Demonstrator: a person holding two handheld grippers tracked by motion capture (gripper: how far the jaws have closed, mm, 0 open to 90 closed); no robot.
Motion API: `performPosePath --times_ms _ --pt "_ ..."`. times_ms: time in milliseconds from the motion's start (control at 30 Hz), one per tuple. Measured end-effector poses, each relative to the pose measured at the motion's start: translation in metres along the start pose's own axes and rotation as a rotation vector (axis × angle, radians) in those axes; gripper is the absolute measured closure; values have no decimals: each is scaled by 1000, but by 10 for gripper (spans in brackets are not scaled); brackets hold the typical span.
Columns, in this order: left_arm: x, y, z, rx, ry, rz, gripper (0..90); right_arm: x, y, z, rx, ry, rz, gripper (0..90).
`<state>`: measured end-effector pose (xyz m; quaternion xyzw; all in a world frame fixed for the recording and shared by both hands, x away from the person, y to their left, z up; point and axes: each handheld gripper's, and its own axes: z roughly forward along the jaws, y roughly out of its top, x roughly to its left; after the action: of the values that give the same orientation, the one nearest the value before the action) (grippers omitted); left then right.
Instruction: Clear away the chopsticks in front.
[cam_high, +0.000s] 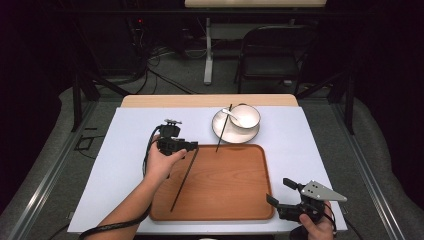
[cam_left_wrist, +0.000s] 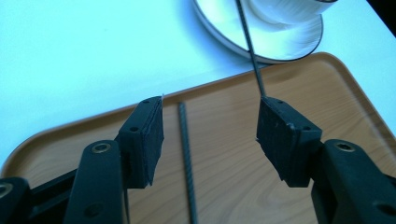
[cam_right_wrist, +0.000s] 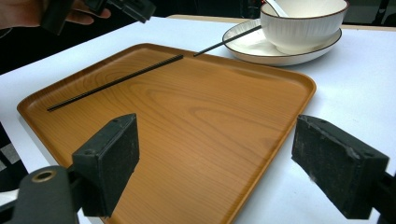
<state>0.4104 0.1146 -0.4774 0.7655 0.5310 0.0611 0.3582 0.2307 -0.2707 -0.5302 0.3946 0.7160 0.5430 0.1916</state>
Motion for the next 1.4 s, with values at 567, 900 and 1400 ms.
performPosePath --times_ms 567,900,1400 --pt "-25 21 34 34 -55 1 476 -1 0 -1 -3 2 -1 145" --pt "-33 28 51 78 -72 -30 493 -1 0 -1 -3 3 3 145" --pt "-33 30 71 138 -81 -76 597 -1 0 -1 -4 3 0 145"
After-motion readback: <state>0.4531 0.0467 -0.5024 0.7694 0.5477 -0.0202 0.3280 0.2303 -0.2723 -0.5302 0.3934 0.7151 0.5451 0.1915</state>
